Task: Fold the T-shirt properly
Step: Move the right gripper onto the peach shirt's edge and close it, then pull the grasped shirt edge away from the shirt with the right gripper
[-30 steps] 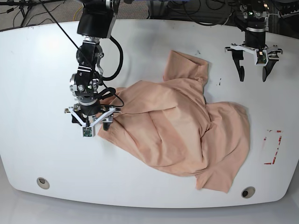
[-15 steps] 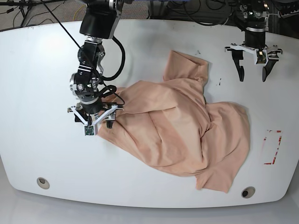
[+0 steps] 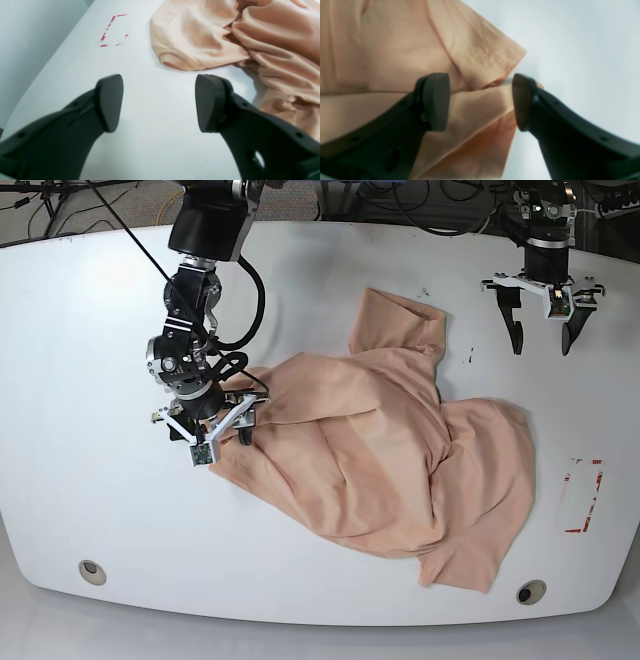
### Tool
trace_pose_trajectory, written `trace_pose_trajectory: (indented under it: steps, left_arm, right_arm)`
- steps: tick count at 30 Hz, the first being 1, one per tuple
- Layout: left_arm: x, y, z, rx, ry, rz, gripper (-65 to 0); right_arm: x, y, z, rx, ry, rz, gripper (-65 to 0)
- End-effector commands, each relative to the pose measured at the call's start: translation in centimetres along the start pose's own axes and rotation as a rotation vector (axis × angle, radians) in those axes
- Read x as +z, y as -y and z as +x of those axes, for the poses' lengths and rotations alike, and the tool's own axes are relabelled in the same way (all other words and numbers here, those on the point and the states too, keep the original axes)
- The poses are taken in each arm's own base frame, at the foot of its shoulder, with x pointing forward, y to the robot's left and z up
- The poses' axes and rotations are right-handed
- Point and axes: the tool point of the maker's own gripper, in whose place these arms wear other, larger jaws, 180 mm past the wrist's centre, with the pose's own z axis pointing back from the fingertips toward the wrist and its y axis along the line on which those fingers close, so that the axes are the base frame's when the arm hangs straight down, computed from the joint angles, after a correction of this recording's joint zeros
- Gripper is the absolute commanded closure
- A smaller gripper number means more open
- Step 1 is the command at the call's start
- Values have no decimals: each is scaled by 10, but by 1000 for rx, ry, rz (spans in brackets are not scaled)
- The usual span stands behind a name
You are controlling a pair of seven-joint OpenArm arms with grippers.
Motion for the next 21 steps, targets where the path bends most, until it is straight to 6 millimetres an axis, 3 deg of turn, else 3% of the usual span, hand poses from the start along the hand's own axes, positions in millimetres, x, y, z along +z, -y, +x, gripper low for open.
trace_pose_trajectory:
  steps: [1,7,11,17,19,21]
  left_arm:
    - [0,-3,13,-6,49,8,-422]
    - [0,-4,13,-8,50,10,-422]
    - [-1,-3,17,-6,68,7,-421]
    - [-2,-4,18,-10,74,9,-423]
    - [-2,-4,20,-7,78,8,-420]
    - [-3,-4,21,-6,83,9,-419]
  right_arm:
    - [-5,2,10,-10,30,-5,-377]
    - [-12,5,-4,-37,-4,-20,-377]
    - [-12,4,-13,-76,-22,-43,-331]
    - [-10,4,-14,-76,-23,-48,-181]
    - [-6,0,-23,-70,-32,-37,-61]
    - [-6,-1,-25,-67,-35,-35,-24]
